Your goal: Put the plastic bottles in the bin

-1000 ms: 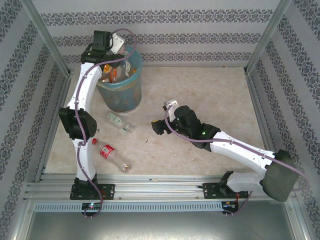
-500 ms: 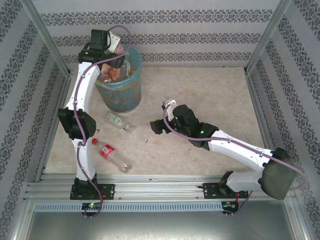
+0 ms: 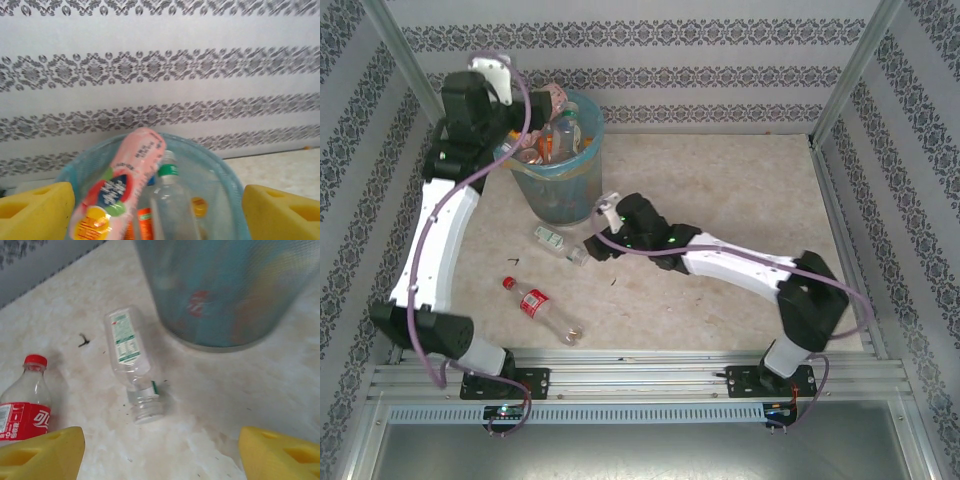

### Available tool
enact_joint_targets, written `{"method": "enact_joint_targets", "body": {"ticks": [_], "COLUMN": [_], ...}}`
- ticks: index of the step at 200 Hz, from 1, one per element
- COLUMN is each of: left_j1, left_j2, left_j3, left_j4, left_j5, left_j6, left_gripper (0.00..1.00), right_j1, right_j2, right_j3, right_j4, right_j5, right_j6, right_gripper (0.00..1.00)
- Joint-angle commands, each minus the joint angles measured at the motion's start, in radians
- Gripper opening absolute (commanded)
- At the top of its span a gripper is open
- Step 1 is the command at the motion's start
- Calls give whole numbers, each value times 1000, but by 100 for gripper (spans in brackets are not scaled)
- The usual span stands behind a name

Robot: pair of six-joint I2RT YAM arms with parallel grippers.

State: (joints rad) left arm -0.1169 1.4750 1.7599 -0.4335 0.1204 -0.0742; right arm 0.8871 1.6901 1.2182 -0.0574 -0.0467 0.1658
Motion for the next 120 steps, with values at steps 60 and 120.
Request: {"method": "enact_joint_targets", "body": {"ticks": [60,120], "left_j1": [-56,-54], "left_j2": [-402,-536], "left_j3": [-683,-772], "left_j4": [319,336], "left_j5": [41,-112], "left_j6": [-149,-52], "left_gripper": [86,89], "right_j1": [33,50], "right_j2": [375,508], "right_j3": [184,262], "right_j4": [22,-7], "right_j5": [-81,-101], "right_j6": [-55,-68], "right_gripper": [74,66]}}
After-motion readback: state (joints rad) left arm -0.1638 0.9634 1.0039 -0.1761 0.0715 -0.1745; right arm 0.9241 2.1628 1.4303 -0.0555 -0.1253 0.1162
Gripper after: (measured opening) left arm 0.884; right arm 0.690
